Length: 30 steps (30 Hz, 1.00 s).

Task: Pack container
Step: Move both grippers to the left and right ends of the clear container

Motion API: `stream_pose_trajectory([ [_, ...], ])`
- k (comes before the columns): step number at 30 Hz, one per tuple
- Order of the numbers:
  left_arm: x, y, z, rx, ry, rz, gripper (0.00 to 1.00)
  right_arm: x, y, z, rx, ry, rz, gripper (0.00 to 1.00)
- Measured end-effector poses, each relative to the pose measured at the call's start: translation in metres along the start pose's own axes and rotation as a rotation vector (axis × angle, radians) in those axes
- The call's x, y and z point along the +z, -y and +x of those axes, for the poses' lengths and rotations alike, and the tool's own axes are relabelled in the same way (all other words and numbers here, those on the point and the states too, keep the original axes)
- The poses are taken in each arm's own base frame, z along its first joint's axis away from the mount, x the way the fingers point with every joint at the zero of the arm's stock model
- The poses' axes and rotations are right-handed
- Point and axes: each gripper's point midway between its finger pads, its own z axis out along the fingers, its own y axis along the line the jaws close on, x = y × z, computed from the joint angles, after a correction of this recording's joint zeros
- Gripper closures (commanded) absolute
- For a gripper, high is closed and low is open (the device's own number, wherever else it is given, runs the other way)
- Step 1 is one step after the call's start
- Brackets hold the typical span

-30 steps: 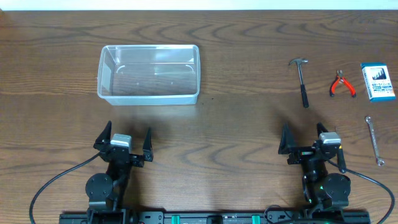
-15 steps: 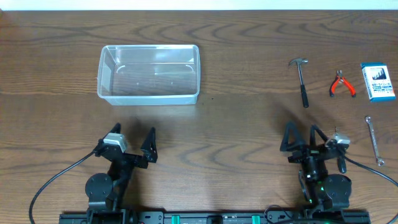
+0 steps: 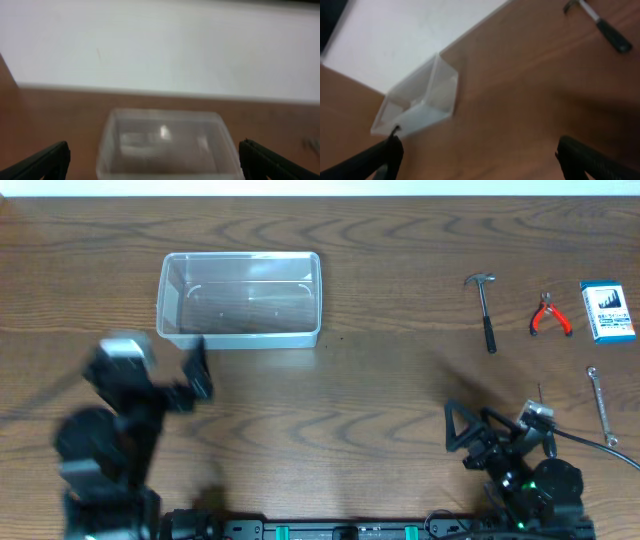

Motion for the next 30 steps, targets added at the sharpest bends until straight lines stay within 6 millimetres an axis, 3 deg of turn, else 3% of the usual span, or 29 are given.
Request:
stream_pose_trajectory([
  [3, 0.012, -0.001, -0.049, 0.015, 0.024, -0.007, 0.02, -0.012, -0.01, -0.004, -0.014, -0.009, -0.007, 0.01],
  [6, 0.026, 0.004, -0.068, 0.019, 0.023, 0.027, 0.02, -0.017, -0.019, -0.012, -0.021, 0.014, -0.033, 0.01],
  [11, 0.055, 0.006, -0.035, -0.009, -0.122, 0.078, 0.02, -0.017, -0.028, -0.016, -0.043, 0.029, -0.07, 0.01],
  [14, 0.061, 0.012, -0.016, -0.033, -0.203, 0.126, 0.02, -0.017, -0.037, -0.022, -0.081, 0.043, -0.107, 0.01],
  [18, 0.04, 0.005, -0.003, -0.057, -0.334, 0.057, 0.02, -0.012, -0.043, -0.029, -0.134, -0.012, -0.08, 0.01],
  [25, -0.015, -0.043, -0.004, -0.048, -0.565, -0.299, 0.02, 0.013, -0.036, -0.05, -0.157, -0.308, 0.182, 0.01],
  [27, -0.018, -0.053, -0.003, -0.037, -0.614, -0.361, 0.02, 0.024, -0.037, -0.061, -0.174, -0.39, 0.236, 0.01],
  [30, -0.003, -0.064, -0.001, -0.025, -0.643, -0.411, 0.02, 0.053, -0.043, -0.086, -0.252, -0.482, 0.271, 0.01],
])
